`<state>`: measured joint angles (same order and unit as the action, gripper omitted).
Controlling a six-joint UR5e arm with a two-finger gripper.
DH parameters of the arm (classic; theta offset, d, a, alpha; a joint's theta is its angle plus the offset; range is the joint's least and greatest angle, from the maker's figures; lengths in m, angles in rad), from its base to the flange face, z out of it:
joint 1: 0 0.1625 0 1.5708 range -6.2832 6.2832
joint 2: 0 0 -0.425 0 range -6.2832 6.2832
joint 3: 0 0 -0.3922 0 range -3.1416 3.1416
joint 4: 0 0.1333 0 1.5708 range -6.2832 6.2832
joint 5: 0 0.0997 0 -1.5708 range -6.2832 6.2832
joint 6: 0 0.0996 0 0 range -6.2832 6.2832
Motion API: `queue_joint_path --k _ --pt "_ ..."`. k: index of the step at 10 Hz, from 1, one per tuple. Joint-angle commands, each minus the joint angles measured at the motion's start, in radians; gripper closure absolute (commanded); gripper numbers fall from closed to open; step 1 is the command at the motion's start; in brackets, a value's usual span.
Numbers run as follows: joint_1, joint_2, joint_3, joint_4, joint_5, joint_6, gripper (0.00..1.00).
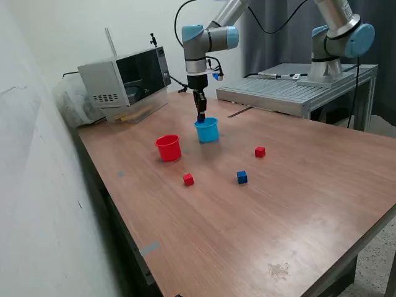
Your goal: Place red objects in the red bin, and blue objects in the blue bin.
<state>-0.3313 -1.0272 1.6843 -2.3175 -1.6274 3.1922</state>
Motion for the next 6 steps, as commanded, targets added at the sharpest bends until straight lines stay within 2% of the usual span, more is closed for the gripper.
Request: queue_joint_path --k 1,4,6 --pt "-0.014 -0.001 0.003 0.003 0.001 0.0 0.0" --pt "0.012 -0.011 0.014 0.007 0.0 -0.029 0.0" --pt "0.073 -0.095 0.05 0.007 0.004 -0.029 0.0"
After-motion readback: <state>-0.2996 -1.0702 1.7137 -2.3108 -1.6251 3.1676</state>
